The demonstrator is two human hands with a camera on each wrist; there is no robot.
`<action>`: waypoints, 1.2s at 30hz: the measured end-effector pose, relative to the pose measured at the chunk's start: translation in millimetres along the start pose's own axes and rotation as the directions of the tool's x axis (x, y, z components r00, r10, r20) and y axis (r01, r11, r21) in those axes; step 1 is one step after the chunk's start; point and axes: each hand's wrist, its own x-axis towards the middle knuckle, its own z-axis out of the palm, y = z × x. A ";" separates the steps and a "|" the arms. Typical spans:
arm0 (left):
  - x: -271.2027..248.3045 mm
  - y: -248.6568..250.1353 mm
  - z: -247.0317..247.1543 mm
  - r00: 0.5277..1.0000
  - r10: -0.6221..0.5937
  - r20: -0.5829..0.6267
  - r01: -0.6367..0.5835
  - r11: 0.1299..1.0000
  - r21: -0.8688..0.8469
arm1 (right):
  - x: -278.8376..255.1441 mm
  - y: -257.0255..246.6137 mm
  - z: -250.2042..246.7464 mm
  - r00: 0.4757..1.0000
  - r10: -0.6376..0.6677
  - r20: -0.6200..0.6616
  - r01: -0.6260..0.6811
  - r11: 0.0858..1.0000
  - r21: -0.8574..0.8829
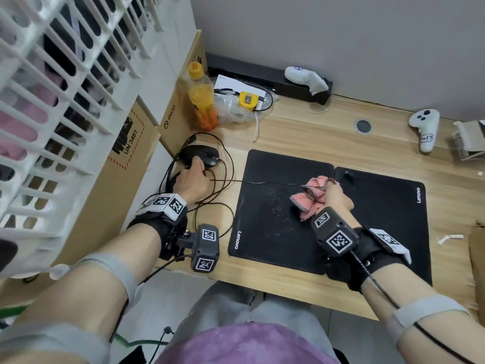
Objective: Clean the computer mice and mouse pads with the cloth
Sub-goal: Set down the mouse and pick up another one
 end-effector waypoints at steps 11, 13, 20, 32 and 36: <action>1.2 51.7 13.6 0.884 0.437 -0.164 -0.456 0.884 -0.106 | -12.9 18.9 8.0 0.982 0.026 0.186 -0.017 0.999 -0.050; -8.7 75.3 22.3 0.839 0.543 0.025 -0.533 0.832 -0.155 | -24.1 22.4 15.0 0.963 0.013 0.270 0.000 0.999 -0.047; -6.6 87.1 42.8 0.894 0.380 0.237 -0.390 0.921 -0.005 | -31.1 25.6 23.8 0.957 0.026 0.290 -0.016 0.999 -0.039; -4.2 27.6 19.4 0.967 0.228 0.116 -0.238 0.968 0.079 | -23.7 24.5 20.4 0.975 0.079 0.207 -0.083 0.996 0.013; -5.8 9.6 13.9 0.979 0.158 0.126 -0.167 0.984 0.067 | -23.4 29.8 19.8 0.981 0.088 0.172 -0.083 0.996 -0.037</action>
